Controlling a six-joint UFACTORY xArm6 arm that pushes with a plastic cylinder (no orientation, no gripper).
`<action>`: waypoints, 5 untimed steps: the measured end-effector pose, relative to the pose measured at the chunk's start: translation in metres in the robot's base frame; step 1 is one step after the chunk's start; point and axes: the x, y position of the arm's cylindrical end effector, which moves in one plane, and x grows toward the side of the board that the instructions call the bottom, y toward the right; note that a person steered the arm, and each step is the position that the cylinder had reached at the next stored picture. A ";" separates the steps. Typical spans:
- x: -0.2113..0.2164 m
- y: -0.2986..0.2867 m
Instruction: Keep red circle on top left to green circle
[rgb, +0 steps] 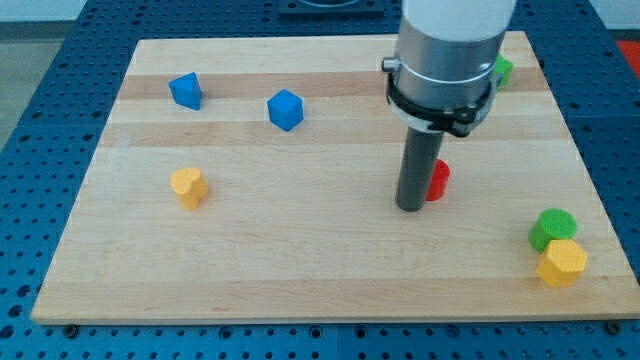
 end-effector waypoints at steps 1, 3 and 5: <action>-0.010 -0.028; -0.019 0.054; -0.038 0.070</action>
